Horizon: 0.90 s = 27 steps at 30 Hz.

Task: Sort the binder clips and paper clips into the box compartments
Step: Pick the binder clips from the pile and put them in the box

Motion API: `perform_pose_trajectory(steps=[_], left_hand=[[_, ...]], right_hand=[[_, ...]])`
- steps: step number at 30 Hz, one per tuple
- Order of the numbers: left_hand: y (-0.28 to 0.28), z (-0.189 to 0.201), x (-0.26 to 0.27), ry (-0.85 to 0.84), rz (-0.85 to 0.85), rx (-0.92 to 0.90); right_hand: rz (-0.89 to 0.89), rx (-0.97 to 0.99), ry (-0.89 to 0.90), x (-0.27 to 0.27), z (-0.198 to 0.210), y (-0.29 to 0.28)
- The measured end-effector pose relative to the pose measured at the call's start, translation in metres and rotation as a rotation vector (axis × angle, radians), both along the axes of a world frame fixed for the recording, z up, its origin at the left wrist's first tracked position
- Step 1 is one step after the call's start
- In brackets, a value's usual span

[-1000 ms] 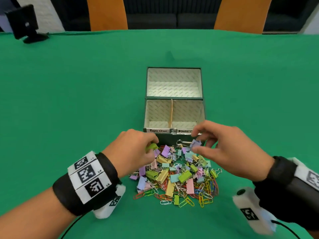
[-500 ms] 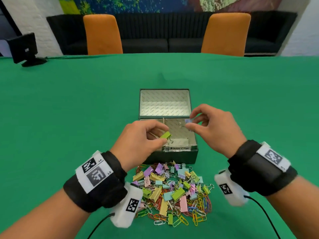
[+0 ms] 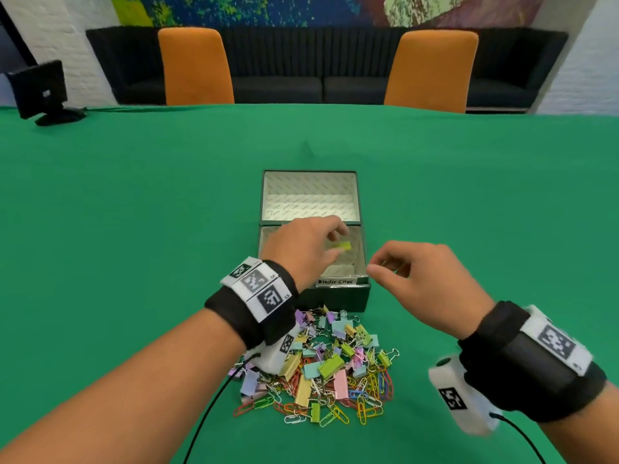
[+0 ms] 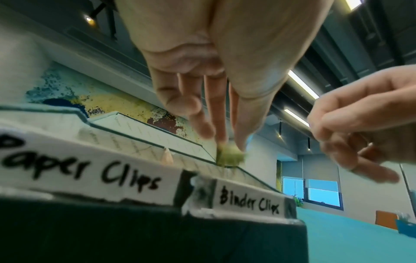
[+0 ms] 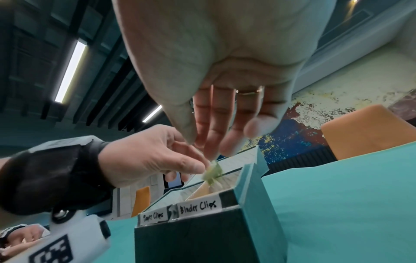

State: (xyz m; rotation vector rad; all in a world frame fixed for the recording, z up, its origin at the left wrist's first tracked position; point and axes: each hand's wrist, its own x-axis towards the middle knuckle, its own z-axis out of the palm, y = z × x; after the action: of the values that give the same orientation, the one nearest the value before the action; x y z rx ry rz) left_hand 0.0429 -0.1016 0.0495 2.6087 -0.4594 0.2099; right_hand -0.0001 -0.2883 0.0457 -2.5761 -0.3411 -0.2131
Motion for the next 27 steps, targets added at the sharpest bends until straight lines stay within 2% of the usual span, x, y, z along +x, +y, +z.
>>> perform_pose_trajectory(steps=[2, 6, 9, 12, 16, 21, 27], left_hand=[[0.002, -0.001, -0.004, 0.040, -0.030, 0.073], [0.010, 0.007, -0.028, 0.043, -0.114, 0.071], [0.021, 0.007, -0.046, 0.197, -0.185, 0.162], [0.033, -0.006, -0.057, 0.332, -0.197, 0.314], [0.046, -0.024, -0.067, 0.393, -0.142, 0.461], [0.049, -0.035, -0.075, 0.422, -0.153, 0.516], [0.050, -0.043, -0.073, 0.400, -0.164, 0.546]], right_hand=[[0.041, -0.062, 0.062, -0.003, -0.002, 0.000], [0.147, -0.269, 0.250, -0.005, -0.010, 0.001], [0.185, -0.387, 0.356, -0.003, -0.024, 0.004], [0.171, -0.382, 0.343, 0.001, -0.035, 0.012], [0.151, -0.423, 0.368, 0.009, -0.043, 0.026], [0.176, -0.499, 0.400, 0.008, -0.051, 0.036], [0.189, -0.412, 0.377, -0.004, -0.051, 0.035]])
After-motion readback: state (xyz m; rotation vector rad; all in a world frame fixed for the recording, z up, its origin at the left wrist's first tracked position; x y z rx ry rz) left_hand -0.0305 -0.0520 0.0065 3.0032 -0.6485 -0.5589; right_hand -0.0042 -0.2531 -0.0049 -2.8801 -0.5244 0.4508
